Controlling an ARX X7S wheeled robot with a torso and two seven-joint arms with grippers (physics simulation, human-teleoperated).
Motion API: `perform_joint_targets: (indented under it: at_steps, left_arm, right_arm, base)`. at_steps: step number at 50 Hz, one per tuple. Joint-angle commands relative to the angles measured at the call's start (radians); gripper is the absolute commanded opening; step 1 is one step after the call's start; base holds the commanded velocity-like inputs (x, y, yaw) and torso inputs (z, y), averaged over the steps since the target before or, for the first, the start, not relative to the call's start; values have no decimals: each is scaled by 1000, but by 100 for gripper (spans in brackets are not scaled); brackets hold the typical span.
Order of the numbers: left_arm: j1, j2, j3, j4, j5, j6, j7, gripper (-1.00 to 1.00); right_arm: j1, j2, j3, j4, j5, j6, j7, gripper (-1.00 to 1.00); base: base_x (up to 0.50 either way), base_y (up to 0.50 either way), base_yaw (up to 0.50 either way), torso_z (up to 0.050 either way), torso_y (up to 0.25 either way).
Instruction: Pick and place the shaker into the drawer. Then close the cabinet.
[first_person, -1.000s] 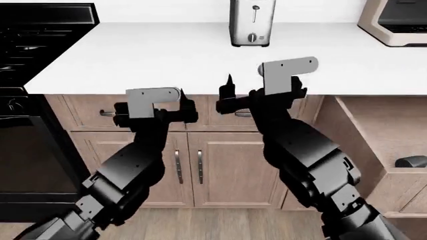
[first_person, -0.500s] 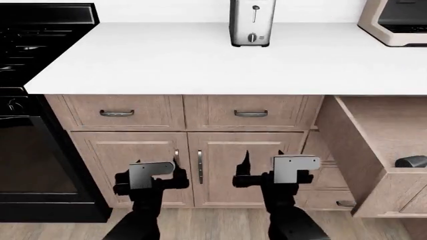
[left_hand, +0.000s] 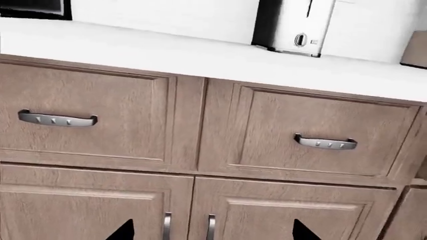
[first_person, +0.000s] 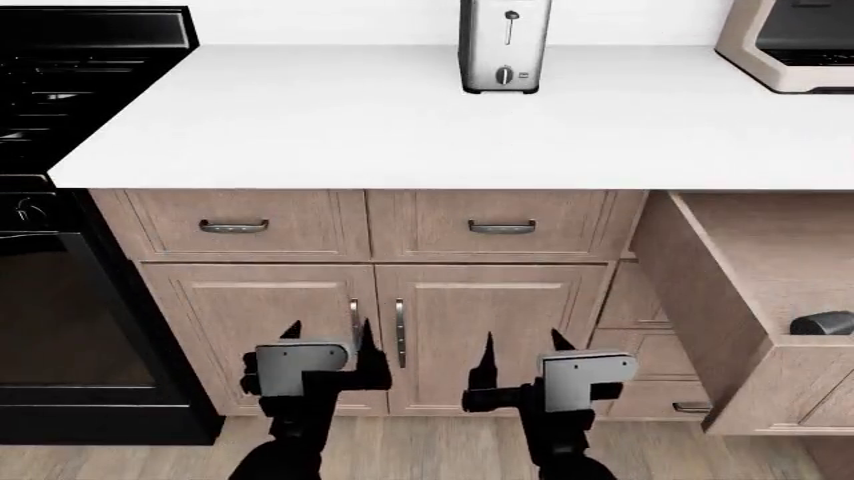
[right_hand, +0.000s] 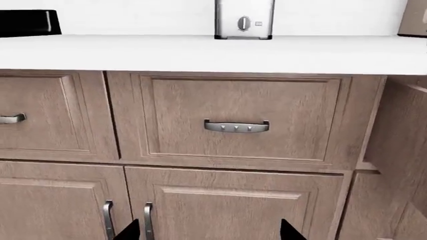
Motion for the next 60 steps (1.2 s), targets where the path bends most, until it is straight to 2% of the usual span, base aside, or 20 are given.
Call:
perform_joint_targets:
  at_steps: [1, 10, 41, 44, 46, 49, 51, 53, 57, 60]
  left_arm:
    - [105, 203, -523, 22, 423, -184, 261, 100]
    - [101, 187, -491, 14, 396, -182, 241, 100]
    - [96, 157, -431, 9, 346, -175, 207, 100]
    - [113, 135, -418, 96, 328, -227, 225, 100]
    - [118, 79, -401, 258, 293, -345, 272, 100]
    - [20, -58, -410, 535, 228, -600, 325, 100]
    - [-139, -161, -423, 680, 198, -794, 345, 100]
    - [-329, -235, -418, 738, 177, -928, 387, 100]
    - [-692, -317, -350, 670, 177, -1066, 511, 100]
    - [-904, -352, -270, 577, 208, -1094, 609, 100]
  right_arm:
    - [-57, -159, 307, -28, -239, 80, -197, 100]
    - [-53, -142, 278, -24, -215, 79, -179, 100]
    - [-53, -108, 223, -30, -181, 71, -131, 100]
    - [-60, -85, 228, -113, -162, 161, -127, 100]
    - [-48, -8, 249, -321, -143, 340, -132, 100]
    - [87, 183, 314, -675, -107, 725, -173, 100]
    - [274, 317, 344, -825, -66, 983, -233, 100]
    - [487, 420, 321, -857, -47, 1133, -302, 100]
    - [857, 544, 170, -747, -73, 1207, -437, 100]
    - [1042, 601, 47, -649, -114, 1199, -527, 100]
  base:
    - [0, 0, 0, 0, 0]
    - [0, 71, 0, 0, 0]
    - [-2, 484, 0, 0, 0]
    - [0, 0, 0, 0, 0]
    - [0, 0, 0, 0, 0]
    - [0, 0, 0, 0, 0]
    - [0, 0, 0, 0, 0]
    - [0, 0, 0, 0, 0]
    - [0, 0, 0, 0, 0]
    - [0, 0, 0, 0, 0]
